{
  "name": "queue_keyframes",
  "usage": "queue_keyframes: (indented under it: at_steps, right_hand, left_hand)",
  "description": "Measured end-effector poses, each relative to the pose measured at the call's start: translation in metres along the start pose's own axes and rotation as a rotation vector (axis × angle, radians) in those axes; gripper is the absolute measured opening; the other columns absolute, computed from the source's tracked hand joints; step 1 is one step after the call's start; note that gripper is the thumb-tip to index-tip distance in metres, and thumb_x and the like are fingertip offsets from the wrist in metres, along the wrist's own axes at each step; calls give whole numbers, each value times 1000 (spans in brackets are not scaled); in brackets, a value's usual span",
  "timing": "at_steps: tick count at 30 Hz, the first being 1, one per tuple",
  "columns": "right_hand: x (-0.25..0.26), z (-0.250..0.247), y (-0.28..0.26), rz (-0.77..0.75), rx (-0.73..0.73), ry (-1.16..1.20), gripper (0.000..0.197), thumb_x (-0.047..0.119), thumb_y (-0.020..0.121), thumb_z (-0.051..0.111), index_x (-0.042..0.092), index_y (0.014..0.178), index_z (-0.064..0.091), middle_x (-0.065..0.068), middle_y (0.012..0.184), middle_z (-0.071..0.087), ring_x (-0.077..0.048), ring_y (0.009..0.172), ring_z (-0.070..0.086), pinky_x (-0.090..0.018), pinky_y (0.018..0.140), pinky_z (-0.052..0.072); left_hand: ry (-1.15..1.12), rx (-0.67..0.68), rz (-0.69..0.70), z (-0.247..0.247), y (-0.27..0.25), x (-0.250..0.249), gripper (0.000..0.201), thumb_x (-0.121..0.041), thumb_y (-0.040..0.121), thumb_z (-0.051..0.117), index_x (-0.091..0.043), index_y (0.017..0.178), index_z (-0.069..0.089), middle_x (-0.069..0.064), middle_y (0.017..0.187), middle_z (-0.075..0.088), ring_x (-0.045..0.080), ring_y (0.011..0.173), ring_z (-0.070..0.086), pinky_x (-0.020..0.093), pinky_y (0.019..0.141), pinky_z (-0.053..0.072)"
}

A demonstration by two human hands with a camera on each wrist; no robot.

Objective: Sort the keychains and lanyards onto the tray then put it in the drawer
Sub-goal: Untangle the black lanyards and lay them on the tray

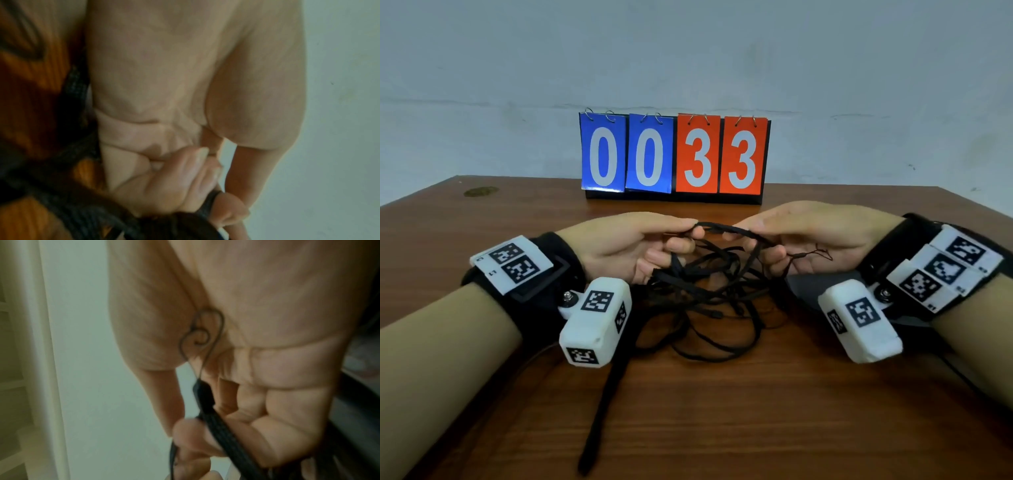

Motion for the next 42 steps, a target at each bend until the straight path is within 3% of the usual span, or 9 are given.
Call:
queue_keyframes:
  at_steps: [6,15,21,27,30,33,37,40,42]
  right_hand:
    - [3,-7,-7,-94,-18,-66,43,21,94,60,4,133,62,-2,91,60,-10,84,58,-23,77,53]
    - [6,-10,-6,-141,-133,-110,34,18,95,57,6,124,68,1,79,52,-9,72,51,-18,60,45]
    - [15,-16,-7,-306,-324,16,27,32,93,59,13,94,78,6,70,47,-7,64,45,-16,49,40]
    - [21,-20,-9,-486,-535,115,23,33,94,64,19,80,75,4,77,48,-7,64,44,-19,57,42]
    - [24,-22,-12,-558,-539,178,25,34,99,60,18,83,72,4,77,48,-8,62,44,-20,57,41]
    - [26,-22,-15,-605,-480,223,28,35,102,55,19,79,62,1,106,69,-17,92,68,-29,82,51]
    - [28,-11,-16,-623,-261,283,35,33,107,42,19,77,50,-6,143,58,-25,133,54,-39,105,41]
    - [30,-3,-22,-652,-197,386,36,30,108,38,19,74,47,-6,119,72,-26,131,57,-45,111,41]
    - [31,-3,-26,-646,-199,410,36,31,106,39,20,73,46,1,78,68,-21,99,69,-44,103,47]
  left_hand:
    - [-88,15,48,-2,-2,-1,23,-37,96,65,-19,83,57,-8,81,41,5,58,26,17,50,20]
    - [-125,-190,176,-3,-1,-6,34,-39,94,61,-21,68,50,-5,90,57,6,59,23,18,49,17]
    - [-137,-291,241,-6,-1,-8,52,-32,93,66,-20,51,37,0,97,65,7,57,33,19,46,19]
    - [-94,-300,267,-4,-3,-9,52,-28,90,65,-20,47,38,0,116,70,10,73,47,27,68,14]
    - [-89,-278,347,3,-5,-13,55,-26,92,59,-21,49,25,4,133,69,16,95,54,31,82,29]
    - [-134,-292,436,13,-9,-16,54,-20,96,51,-24,53,17,9,136,68,20,122,64,36,99,34]
    - [-203,-336,423,12,-10,-14,57,-20,90,56,-24,42,26,9,122,75,24,108,74,37,101,42]
    - [-223,-367,428,9,-9,-14,56,-20,90,58,-19,38,37,4,95,78,22,91,75,34,81,51]
    - [-248,-375,437,9,-8,-13,51,-21,93,57,-19,45,42,1,73,66,19,74,70,34,81,50]
Point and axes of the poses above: each hand's wrist, its own y-axis towards the middle knuckle, its own z-axis out of the palm, x = y × z, the point moved 2 cm from there along y, towards the middle knuckle
